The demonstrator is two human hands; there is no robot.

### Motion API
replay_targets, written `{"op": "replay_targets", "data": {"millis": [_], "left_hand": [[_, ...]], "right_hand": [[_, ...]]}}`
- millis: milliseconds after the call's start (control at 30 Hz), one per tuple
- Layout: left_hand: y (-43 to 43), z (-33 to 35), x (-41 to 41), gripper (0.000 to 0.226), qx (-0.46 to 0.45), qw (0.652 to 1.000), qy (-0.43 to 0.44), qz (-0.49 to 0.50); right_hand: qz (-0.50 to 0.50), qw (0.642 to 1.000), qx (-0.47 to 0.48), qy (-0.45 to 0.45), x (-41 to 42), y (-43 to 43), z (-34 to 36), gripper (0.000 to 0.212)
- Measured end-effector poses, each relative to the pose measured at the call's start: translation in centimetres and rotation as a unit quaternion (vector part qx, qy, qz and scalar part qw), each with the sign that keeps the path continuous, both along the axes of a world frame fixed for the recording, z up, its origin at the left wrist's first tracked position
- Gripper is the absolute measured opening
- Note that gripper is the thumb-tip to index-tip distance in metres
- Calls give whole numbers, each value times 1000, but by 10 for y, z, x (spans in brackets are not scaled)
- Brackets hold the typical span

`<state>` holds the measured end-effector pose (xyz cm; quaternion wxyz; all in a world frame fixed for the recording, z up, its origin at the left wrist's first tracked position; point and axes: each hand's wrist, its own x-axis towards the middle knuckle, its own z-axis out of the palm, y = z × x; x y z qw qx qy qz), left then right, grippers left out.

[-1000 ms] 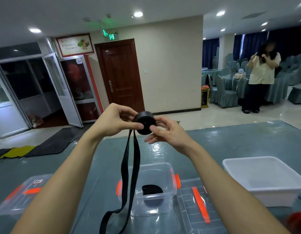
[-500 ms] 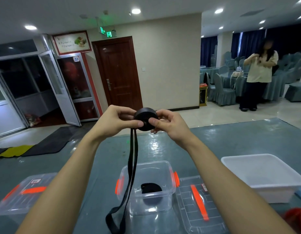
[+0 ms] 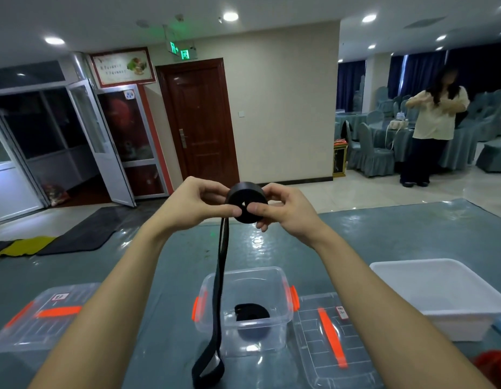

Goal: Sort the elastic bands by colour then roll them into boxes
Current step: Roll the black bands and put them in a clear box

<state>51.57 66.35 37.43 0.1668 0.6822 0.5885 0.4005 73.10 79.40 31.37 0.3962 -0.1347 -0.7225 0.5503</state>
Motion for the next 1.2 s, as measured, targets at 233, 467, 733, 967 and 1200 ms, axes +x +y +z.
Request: {"op": "replay_targets", "data": {"millis": [233,467,733,967,1200], "left_hand": [[0,4,2,34,-29,993,109,21],[3,18,3,34,-66,983,173,2],[0,-5,-4,37,-5,1000,-4,5],[10,4,5,31,-87,965,245,31],[3,10,-2,40,-64,989,133,21]], "right_hand": [[42,985,56,-158,4,-2,1,55],[17,982,112,-154,-2,-7,13,30],[39,999,-25,4,1,-2,2,38],[-11,951,171,-256,3,1,11,55],[13,982,107,-155,5,0,11,31]]}}
